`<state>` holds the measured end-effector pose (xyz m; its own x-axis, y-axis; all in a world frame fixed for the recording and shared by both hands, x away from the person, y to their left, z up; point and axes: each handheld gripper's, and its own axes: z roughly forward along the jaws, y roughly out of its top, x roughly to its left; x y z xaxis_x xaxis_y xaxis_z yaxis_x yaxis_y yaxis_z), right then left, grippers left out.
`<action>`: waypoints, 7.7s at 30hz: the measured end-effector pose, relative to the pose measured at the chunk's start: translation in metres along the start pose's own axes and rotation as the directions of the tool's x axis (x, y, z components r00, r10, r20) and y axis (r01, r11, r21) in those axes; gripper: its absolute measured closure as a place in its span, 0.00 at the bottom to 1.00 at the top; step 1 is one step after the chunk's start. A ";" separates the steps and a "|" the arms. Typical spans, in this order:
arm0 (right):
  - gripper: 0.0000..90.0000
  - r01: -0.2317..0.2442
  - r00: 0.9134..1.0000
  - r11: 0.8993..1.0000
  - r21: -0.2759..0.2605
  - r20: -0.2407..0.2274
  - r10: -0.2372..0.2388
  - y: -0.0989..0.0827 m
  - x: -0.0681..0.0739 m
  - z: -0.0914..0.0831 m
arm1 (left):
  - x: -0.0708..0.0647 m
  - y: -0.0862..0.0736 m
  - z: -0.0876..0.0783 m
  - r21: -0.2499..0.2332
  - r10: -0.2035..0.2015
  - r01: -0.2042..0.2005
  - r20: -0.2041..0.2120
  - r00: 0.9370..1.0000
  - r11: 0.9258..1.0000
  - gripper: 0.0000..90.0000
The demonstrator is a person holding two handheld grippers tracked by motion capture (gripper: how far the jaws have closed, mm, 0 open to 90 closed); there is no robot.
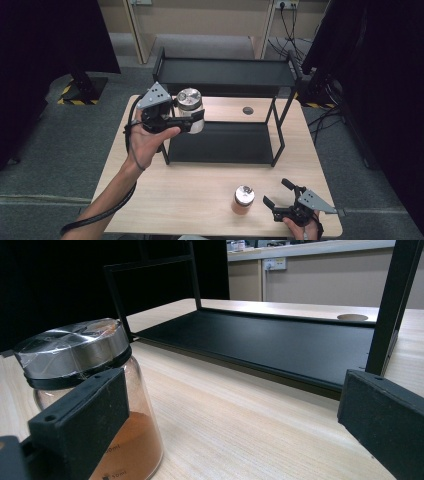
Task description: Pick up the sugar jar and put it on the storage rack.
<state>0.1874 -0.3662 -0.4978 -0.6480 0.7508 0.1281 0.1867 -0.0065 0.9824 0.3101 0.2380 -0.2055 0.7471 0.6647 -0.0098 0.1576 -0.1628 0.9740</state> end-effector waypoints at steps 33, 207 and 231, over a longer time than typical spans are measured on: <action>0.00 0.000 1.000 1.000 0.004 -0.005 0.000 0.000 -0.001 0.000 | 0.011 0.083 0.040 0.013 -0.062 0.065 -0.143 0.988 0.998 0.34; 0.00 0.006 1.000 1.000 0.005 -0.016 -0.006 0.000 0.002 0.002 | -0.078 -0.230 0.019 -0.090 -0.101 0.106 0.055 0.993 0.990 0.00; 0.00 0.012 1.000 1.000 0.003 -0.016 -0.012 0.000 0.002 0.001 | -0.080 -0.283 0.008 -0.072 -0.082 0.086 0.060 0.995 0.994 0.00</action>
<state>0.1864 -0.3640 -0.4974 -0.6616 0.7404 0.1187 0.1809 0.0040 0.9835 0.2114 0.2253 -0.4818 0.7690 0.6308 -0.1032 0.1746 -0.0521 0.9833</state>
